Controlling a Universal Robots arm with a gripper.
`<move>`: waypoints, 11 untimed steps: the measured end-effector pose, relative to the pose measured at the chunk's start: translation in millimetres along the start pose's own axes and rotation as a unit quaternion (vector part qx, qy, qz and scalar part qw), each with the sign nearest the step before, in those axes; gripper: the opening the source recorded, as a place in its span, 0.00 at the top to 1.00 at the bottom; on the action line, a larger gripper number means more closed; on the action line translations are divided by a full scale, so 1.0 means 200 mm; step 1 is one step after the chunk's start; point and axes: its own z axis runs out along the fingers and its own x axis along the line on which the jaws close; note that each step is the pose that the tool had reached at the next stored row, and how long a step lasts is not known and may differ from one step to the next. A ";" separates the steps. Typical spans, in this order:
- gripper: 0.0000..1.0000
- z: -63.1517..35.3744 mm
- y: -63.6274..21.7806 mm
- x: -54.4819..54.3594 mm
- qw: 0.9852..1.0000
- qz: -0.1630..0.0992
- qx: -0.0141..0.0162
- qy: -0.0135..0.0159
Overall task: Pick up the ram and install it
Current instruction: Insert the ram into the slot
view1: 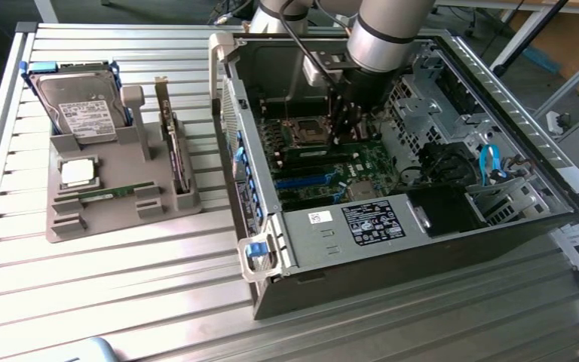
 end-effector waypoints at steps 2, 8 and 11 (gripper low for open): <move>0.88 0.000 -0.005 0.00 1.000 0.000 0.000 0.000; 0.88 0.001 -0.006 0.00 1.000 -0.001 0.000 0.000; 0.88 0.006 -0.005 0.00 1.000 -0.001 0.000 0.000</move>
